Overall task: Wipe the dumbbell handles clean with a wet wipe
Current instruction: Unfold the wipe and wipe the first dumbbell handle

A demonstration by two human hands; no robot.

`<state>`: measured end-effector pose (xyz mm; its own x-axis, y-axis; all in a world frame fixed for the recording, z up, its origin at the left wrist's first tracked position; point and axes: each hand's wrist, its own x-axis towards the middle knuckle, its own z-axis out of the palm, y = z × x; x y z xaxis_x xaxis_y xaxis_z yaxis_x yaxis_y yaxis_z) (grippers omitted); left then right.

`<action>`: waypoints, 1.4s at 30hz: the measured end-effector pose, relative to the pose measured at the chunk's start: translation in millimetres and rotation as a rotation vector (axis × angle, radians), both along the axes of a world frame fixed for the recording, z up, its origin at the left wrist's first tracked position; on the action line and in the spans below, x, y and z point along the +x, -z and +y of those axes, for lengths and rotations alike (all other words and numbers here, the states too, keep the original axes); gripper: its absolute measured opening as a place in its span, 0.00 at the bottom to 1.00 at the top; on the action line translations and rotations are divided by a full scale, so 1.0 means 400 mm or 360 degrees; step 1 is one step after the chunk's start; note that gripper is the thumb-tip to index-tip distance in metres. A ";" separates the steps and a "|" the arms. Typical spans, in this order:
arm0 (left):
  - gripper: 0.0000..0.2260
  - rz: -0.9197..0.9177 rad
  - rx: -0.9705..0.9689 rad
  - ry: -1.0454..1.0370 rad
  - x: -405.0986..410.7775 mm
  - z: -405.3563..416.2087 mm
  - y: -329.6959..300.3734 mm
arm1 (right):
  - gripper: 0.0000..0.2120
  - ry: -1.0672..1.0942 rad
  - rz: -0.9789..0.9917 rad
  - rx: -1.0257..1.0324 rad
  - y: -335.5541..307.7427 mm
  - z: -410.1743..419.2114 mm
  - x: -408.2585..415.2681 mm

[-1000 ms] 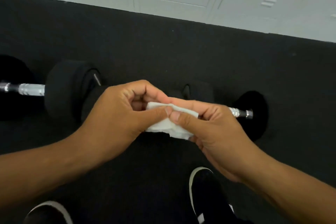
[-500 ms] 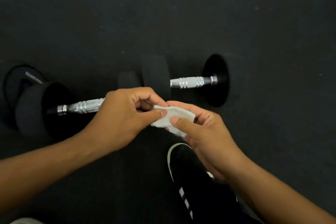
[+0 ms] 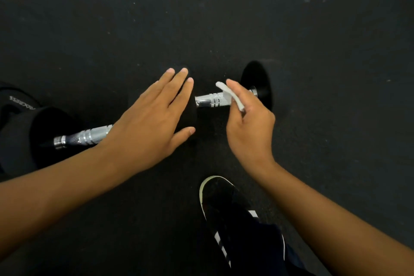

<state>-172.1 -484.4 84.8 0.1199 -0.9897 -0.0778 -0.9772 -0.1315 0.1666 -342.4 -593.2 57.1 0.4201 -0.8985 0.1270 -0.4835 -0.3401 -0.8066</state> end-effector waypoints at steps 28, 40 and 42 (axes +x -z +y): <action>0.43 -0.0123 -0.0019 0.0072 0.034 -0.014 0.078 | 0.30 -0.0874 0.1009 -0.0625 0.127 -0.013 0.018; 0.42 -0.0145 -0.0030 0.0101 0.044 -0.017 0.075 | 0.30 -0.0868 0.1018 -0.0669 0.140 0.005 0.019; 0.42 -0.0149 -0.0057 0.0106 0.040 -0.014 0.075 | 0.30 -0.0796 0.1000 -0.0684 0.148 0.003 0.000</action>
